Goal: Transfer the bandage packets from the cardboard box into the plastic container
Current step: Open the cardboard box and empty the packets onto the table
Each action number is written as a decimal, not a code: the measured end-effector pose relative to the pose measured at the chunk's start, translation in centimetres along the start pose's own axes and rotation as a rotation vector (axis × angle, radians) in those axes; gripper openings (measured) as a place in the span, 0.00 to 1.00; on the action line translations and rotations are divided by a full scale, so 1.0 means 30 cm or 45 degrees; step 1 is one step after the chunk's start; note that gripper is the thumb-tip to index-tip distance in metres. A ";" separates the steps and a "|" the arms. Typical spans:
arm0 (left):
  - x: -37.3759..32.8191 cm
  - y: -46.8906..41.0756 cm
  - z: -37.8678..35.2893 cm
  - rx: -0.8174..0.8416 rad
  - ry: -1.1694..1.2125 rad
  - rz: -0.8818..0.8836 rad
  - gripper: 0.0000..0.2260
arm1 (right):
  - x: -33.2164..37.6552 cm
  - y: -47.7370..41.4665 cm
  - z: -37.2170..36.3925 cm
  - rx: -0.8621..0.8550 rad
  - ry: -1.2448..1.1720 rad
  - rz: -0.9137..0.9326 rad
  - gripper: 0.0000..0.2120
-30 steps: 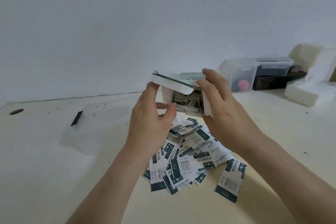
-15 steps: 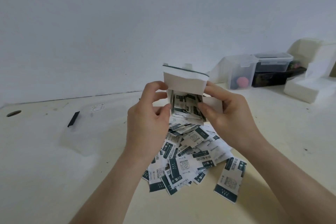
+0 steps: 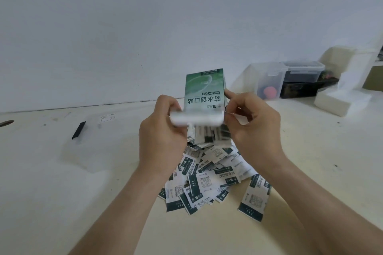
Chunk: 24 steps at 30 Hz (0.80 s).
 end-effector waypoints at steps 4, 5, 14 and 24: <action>-0.004 0.009 0.003 0.117 0.079 -0.020 0.27 | -0.019 0.006 -0.007 -0.021 0.019 0.096 0.18; -0.002 0.007 0.001 0.120 0.087 -0.023 0.26 | -0.022 0.007 -0.008 -0.019 0.028 0.136 0.15; 0.002 -0.005 0.001 0.084 0.139 -0.086 0.23 | -0.032 0.010 -0.032 -0.118 0.177 0.347 0.08; -0.194 0.106 0.051 0.997 -0.033 -0.191 0.09 | -0.142 -0.003 0.060 -0.472 0.170 -0.522 0.08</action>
Point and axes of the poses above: each hand's wrist, its own y-axis away from the middle knuckle, its own z-axis out of the back of the hand, x = y × z, the point moved 2 cm from there along -y, towards the middle knuckle, and after that the axes turned 11 degrees about z, right-handed, at the moved point
